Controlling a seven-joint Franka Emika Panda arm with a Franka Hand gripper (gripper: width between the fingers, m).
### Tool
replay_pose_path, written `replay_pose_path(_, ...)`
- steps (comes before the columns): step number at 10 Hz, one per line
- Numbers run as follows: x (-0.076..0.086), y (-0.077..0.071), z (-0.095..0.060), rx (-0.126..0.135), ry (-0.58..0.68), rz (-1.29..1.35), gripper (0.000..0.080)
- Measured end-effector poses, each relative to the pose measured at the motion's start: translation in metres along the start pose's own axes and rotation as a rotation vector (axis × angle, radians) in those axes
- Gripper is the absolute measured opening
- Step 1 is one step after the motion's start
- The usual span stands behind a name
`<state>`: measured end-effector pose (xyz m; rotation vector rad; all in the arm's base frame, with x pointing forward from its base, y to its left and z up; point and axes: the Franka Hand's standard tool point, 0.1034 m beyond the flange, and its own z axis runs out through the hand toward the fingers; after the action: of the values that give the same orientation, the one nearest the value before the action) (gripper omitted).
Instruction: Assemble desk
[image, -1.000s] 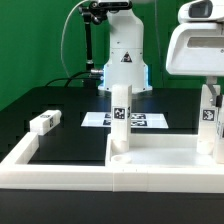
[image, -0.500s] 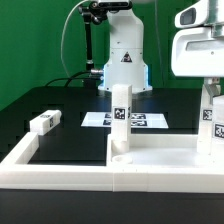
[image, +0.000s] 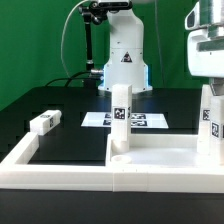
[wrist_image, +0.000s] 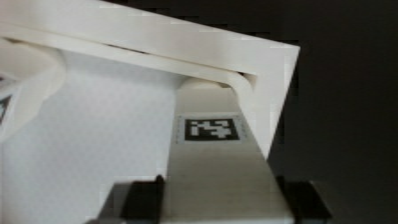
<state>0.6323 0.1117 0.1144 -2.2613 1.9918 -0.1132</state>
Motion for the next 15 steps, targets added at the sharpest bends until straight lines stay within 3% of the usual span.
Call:
replay_pose_path(2, 0.0002, -0.0002, -0.0003, 0.001, 0.001, -0.059, 0.0287)
replay_pose_path(3, -0.0003, -0.0007, -0.0015, 0.000, 0.001, -0.123, 0.0468)
replay_pose_path(4, -0.0045, -0.0009, -0.0025, -0.008, 0.005, -0.189, 0.0586)
replay_pose_path(5, -0.0078, -0.0018, -0.0027, -0.005, 0.011, -0.316, 0.0586)
replay_pose_path(6, -0.0087, -0.0019, -0.0025, -0.007, 0.015, -0.431, 0.0636)
replay_pose_path(10, -0.0058, -0.0018, -0.0025, -0.013, 0.018, -0.701, 0.0649)
replay_pose_path(15, 0.0004, -0.0050, -0.0037, -0.028, 0.051, -1.289, 0.0649)
